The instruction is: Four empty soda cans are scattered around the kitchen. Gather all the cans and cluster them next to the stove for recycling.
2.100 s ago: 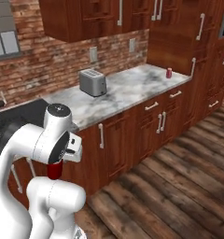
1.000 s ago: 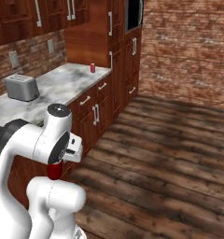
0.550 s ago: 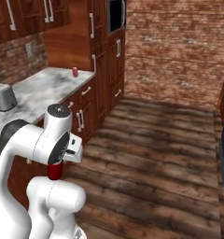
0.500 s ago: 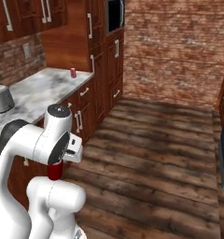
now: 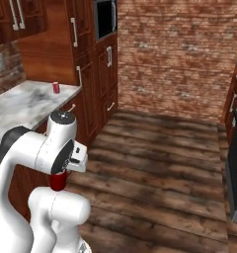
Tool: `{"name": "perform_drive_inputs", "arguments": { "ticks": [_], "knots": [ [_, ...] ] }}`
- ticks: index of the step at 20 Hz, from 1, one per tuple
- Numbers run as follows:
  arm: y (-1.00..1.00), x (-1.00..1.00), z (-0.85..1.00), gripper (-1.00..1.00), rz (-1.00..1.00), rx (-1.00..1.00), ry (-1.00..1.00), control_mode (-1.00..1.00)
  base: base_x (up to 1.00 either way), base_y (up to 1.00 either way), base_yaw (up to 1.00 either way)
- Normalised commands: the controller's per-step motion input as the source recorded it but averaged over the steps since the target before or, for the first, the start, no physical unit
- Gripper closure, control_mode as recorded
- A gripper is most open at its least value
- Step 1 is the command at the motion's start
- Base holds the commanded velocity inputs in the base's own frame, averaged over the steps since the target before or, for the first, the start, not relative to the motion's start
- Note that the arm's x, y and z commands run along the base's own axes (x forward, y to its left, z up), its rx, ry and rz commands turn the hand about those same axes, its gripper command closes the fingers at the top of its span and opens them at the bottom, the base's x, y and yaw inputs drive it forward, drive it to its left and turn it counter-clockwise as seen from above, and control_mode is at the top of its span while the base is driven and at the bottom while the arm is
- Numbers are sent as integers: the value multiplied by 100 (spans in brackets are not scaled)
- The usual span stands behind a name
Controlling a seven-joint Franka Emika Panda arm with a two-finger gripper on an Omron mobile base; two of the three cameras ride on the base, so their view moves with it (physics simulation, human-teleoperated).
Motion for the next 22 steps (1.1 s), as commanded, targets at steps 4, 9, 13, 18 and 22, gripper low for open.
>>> {"name": "perform_drive_inputs", "arguments": {
  "ticks": [4,9,13,18,22],
  "knots": [
    [0,0,0,100,0,0,0,100,92,0,-7],
    [0,0,0,100,0,0,0,100,99,-3,-2],
    [0,0,0,100,0,0,0,100,82,-4,-11],
    [0,0,0,100,0,0,0,100,54,-12,-23],
    [0,0,0,100,0,0,0,100,0,-11,-46]
  ]
}}
